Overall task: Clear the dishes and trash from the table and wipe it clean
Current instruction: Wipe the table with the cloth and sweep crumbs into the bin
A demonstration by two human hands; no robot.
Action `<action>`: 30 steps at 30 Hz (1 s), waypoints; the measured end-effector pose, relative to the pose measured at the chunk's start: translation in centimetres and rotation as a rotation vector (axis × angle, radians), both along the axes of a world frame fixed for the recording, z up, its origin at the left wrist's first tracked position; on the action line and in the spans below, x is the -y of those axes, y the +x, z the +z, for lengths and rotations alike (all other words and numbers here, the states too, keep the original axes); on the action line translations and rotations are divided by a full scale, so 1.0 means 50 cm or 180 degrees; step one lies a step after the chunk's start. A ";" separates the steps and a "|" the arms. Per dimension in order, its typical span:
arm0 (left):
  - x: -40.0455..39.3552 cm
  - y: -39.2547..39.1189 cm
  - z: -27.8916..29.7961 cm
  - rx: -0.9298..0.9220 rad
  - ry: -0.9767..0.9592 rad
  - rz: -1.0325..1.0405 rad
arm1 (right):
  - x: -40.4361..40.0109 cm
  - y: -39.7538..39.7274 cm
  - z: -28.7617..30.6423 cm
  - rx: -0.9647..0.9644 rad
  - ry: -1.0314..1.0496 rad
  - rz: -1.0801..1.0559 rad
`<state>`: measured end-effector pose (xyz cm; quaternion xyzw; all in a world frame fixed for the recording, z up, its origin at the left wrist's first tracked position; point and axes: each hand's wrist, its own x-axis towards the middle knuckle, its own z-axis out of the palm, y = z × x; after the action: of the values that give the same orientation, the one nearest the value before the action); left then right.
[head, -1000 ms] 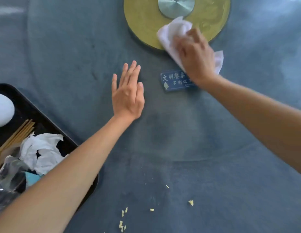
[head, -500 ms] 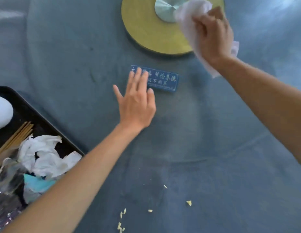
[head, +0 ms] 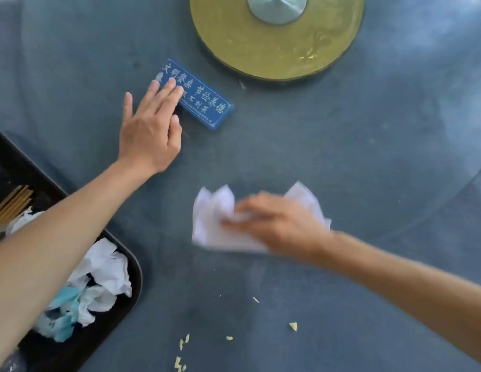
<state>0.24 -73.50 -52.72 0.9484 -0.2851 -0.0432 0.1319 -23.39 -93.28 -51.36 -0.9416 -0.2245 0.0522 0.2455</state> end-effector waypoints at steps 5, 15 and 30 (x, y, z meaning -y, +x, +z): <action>0.097 -0.128 0.023 -0.0448 -0.0030 0.0620 | 0.236 0.297 0.090 0.0804 -0.1727 -0.1819; 0.033 -0.064 -0.012 -0.0205 -0.0091 0.0497 | -0.020 0.045 -0.016 0.0442 0.0265 -0.0684; 0.104 -0.224 -0.002 -0.0364 -0.0179 0.1308 | 0.210 0.368 0.034 0.0331 -0.0519 -0.2735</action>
<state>-10.95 -78.69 -52.82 0.9785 -0.0788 -0.0612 0.1802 -4.99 -103.76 -49.67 -0.9671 0.1802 -0.0845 0.1583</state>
